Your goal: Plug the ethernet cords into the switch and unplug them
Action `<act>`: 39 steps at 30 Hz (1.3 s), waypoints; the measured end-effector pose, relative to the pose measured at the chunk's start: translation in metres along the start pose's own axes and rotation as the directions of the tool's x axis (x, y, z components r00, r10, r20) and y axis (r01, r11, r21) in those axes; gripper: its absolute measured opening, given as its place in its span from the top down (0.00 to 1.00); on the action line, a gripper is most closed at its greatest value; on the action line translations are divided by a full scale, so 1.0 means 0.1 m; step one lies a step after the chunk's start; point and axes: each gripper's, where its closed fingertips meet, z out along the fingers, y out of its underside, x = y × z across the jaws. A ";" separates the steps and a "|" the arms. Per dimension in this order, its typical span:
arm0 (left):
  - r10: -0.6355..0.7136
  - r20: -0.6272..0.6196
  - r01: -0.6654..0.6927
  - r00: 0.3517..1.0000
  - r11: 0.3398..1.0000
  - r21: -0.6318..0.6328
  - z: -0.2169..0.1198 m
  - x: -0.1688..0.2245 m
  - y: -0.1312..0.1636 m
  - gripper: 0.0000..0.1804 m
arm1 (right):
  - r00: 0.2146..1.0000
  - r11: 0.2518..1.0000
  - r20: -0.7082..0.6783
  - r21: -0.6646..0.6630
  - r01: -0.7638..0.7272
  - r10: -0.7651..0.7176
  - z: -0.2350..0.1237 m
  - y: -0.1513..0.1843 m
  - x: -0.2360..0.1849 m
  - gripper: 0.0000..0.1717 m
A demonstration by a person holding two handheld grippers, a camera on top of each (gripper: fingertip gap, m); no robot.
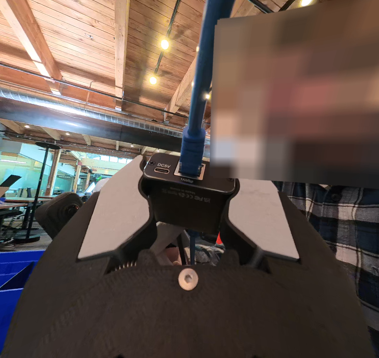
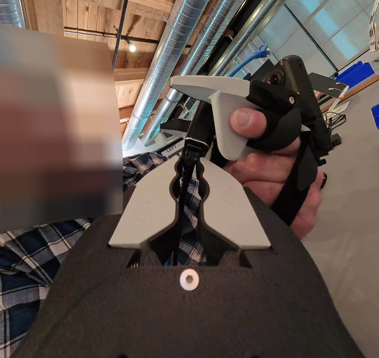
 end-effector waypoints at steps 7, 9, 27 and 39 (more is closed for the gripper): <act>0.015 0.049 -0.016 0.999 1.000 0.015 -0.04 -0.05 -0.04 0.58 | 0.991 0.996 -0.105 -0.032 0.081 -0.084 -0.03 -0.10 0.06 0.85; 0.024 0.088 -0.027 0.996 0.999 0.032 -0.06 -0.08 -0.07 0.57 | 0.974 0.989 -0.170 -0.051 0.140 -0.147 -0.08 -0.16 0.07 0.79; -0.136 0.501 -0.023 0.855 0.954 0.298 -0.43 -0.66 -0.25 0.57 | -0.327 0.070 -0.223 -0.905 0.420 -0.918 -0.10 -0.22 0.02 0.82; -0.142 0.515 -0.040 0.846 0.945 0.326 -0.31 -0.59 -0.27 0.57 | -0.398 -0.020 -0.100 -0.958 0.287 -0.912 -0.14 -0.27 0.29 0.90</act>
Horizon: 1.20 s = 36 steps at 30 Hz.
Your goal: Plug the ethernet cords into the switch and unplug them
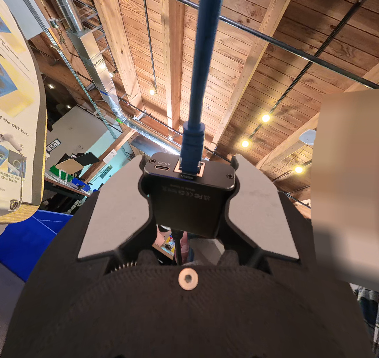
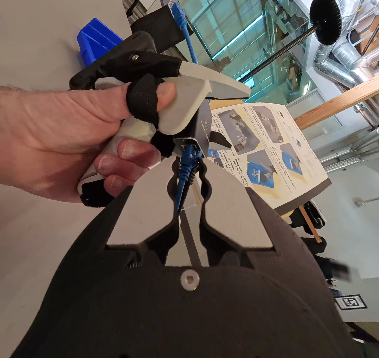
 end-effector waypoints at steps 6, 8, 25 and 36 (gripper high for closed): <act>-0.022 0.005 0.022 1.000 0.999 0.031 -0.03 -0.02 -0.01 0.58 | 0.999 0.999 -0.014 0.017 0.043 -0.043 0.02 0.00 0.00 0.90; -0.029 0.003 0.029 1.000 0.999 0.038 -0.02 -0.01 -0.01 0.57 | 0.997 0.997 -0.021 0.024 0.072 -0.071 0.02 -0.02 -0.01 0.88; -0.082 -0.010 0.082 0.997 0.996 0.032 0.01 -0.02 0.08 0.57 | 0.981 0.982 -0.053 -0.022 0.186 -0.187 -0.04 -0.02 0.01 0.89; -0.092 -0.022 0.093 0.996 0.995 0.035 0.02 0.02 0.10 0.57 | 0.972 0.973 -0.053 -0.036 0.228 -0.230 -0.10 -0.02 0.04 0.91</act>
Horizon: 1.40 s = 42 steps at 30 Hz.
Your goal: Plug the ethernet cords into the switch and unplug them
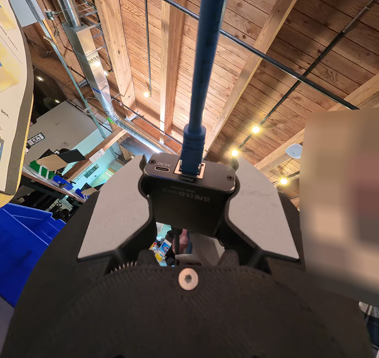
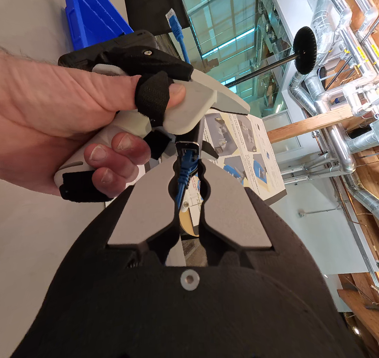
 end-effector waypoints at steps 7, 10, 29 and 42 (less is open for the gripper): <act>-0.004 0.024 0.004 1.000 1.000 0.000 -0.03 -0.07 0.03 0.57 | 0.998 1.000 0.054 -0.012 0.022 -0.022 0.02 0.05 -0.05 0.92; 0.001 0.027 0.000 1.000 1.000 -0.006 -0.05 -0.09 0.05 0.57 | 0.996 0.998 0.079 -0.035 0.047 -0.044 0.03 0.09 -0.05 0.93; 0.059 0.074 -0.049 0.995 0.990 -0.134 -0.02 -0.19 0.20 0.54 | 0.983 0.996 0.164 -0.010 0.090 -0.087 0.04 0.20 -0.10 0.92; 0.108 0.085 -0.096 0.990 0.986 -0.136 0.03 -0.14 0.23 0.54 | 0.992 0.998 0.123 -0.050 0.048 -0.042 0.01 0.17 -0.07 0.90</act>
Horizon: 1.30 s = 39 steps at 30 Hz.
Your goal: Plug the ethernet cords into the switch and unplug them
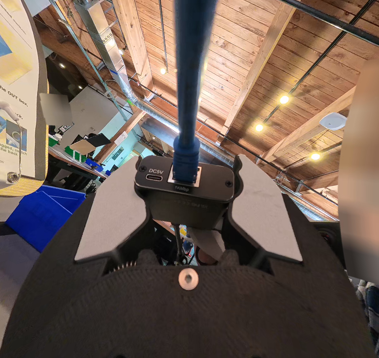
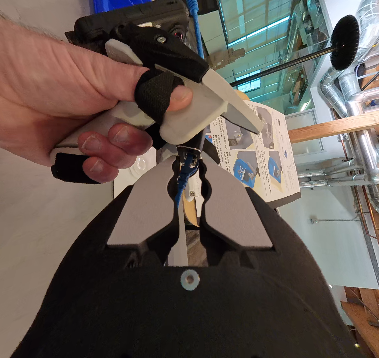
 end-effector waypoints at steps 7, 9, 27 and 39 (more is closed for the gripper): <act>-0.015 0.009 0.014 1.000 1.000 0.006 -0.02 -0.04 0.02 0.54 | 1.000 0.999 0.021 -0.049 0.002 -0.001 0.01 0.04 -0.03 0.92; -0.021 0.003 0.021 1.000 1.000 0.007 -0.02 -0.04 0.03 0.54 | 1.000 0.998 0.028 -0.064 0.004 -0.003 0.01 0.04 -0.05 0.92; -0.057 -0.001 0.057 0.998 0.998 -0.026 0.02 -0.01 0.05 0.57 | 0.987 0.990 0.110 -0.087 -0.108 0.117 -0.06 0.05 -0.04 0.93; -0.082 0.014 0.079 0.997 0.987 0.140 -0.28 -0.17 -0.62 0.58 | 0.996 0.989 0.033 -0.123 -0.082 0.087 -0.06 -0.01 0.05 0.93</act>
